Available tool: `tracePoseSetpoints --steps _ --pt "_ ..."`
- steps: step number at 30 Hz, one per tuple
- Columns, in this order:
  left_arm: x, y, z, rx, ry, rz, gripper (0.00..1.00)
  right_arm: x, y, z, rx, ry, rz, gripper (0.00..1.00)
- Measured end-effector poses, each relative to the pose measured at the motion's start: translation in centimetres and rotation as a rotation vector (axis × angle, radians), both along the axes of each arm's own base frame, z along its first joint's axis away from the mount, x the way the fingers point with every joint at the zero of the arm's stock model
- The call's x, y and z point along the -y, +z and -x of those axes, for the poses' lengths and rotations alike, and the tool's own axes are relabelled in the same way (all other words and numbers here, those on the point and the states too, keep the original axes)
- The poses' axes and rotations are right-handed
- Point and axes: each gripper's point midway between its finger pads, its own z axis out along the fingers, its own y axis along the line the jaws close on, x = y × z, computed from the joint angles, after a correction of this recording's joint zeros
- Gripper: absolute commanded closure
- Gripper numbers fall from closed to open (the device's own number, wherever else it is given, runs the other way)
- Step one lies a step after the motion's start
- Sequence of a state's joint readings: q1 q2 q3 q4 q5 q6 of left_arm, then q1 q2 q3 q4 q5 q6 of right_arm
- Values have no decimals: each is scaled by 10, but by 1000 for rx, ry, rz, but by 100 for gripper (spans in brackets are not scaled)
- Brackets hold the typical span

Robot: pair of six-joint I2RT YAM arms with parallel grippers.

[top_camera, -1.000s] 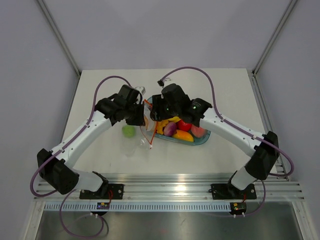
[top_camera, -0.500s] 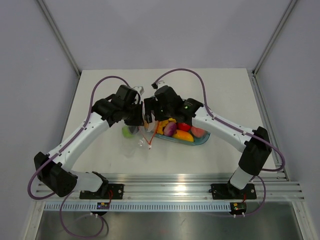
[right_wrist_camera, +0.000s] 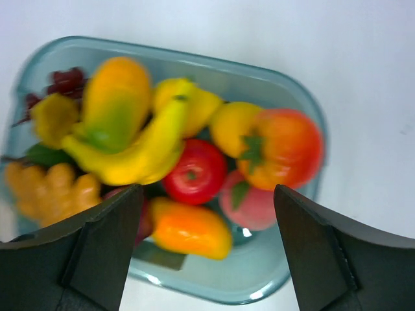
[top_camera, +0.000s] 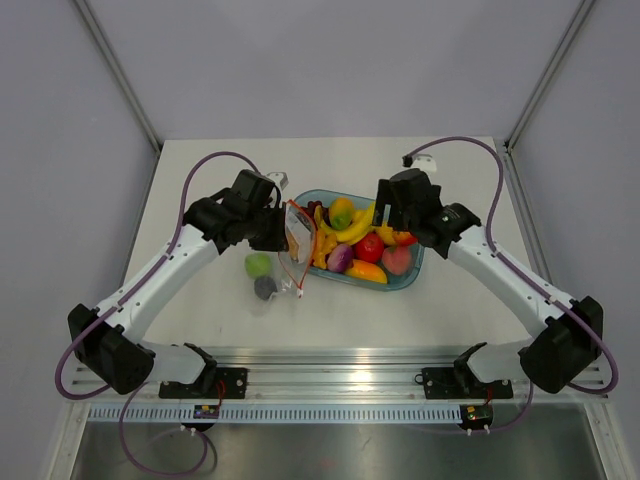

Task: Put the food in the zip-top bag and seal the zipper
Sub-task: Pick up the fake fruit from the bin.

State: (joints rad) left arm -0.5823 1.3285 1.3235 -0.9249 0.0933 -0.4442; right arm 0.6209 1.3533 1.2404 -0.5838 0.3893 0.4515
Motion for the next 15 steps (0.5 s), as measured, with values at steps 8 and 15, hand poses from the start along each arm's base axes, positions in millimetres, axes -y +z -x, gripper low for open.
tracePoseSetpoints --steps 8,15 --pt "1 1 -1 3 -1 3 100 59 -37 -12 -105 -116 97 0" --pt "1 1 -1 5 -1 3 100 80 -67 -19 -171 -136 130 0"
